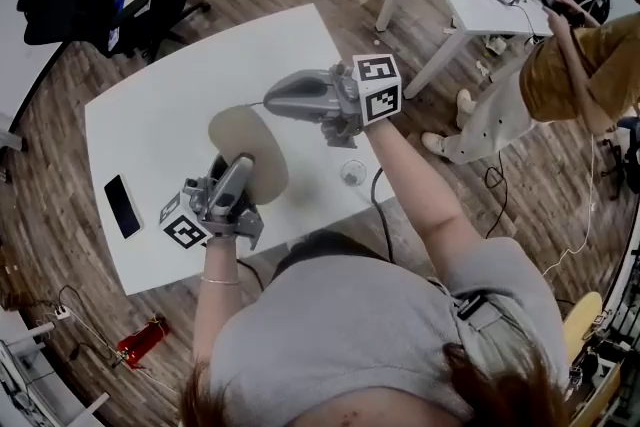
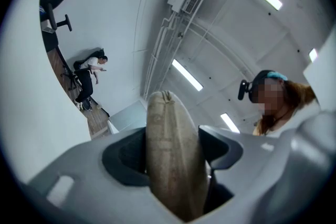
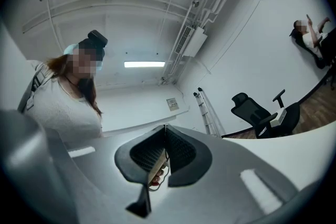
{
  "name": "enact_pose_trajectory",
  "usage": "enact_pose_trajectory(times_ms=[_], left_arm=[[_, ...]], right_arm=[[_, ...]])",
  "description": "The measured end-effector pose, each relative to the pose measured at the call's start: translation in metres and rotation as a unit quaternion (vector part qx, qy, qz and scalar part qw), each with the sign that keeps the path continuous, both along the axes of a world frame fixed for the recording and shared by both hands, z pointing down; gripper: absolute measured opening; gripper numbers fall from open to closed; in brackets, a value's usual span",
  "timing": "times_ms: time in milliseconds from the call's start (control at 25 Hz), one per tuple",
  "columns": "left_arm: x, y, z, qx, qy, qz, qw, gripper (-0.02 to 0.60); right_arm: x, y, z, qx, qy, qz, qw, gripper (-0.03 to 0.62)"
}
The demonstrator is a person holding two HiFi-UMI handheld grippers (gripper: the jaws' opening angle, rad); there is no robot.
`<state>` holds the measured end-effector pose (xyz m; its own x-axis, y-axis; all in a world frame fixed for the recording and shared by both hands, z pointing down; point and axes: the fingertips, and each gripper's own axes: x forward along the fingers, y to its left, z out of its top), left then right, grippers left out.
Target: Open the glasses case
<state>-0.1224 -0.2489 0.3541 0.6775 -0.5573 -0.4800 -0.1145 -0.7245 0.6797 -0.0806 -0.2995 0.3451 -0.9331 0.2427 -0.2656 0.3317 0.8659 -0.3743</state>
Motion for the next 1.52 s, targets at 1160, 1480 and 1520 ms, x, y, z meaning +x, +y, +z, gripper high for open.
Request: enact_pose_trajectory(times_ms=[1160, 1480, 1520], left_arm=[[0.019, -0.066, 0.002, -0.101, 0.034, -0.026, 0.9940, 0.293], [0.004, -0.074, 0.005, -0.122, 0.060, -0.040, 0.9898, 0.293], [0.003, -0.075, 0.004, -0.123, 0.062, -0.042, 0.9895, 0.293]], right_arm=[[0.059, 0.023, 0.053, -0.016, 0.022, 0.147, 0.989, 0.005], [0.054, 0.041, 0.065, -0.010, 0.046, 0.142, 0.989, 0.005], [0.053, 0.042, 0.065, -0.012, 0.045, 0.142, 0.989, 0.005]])
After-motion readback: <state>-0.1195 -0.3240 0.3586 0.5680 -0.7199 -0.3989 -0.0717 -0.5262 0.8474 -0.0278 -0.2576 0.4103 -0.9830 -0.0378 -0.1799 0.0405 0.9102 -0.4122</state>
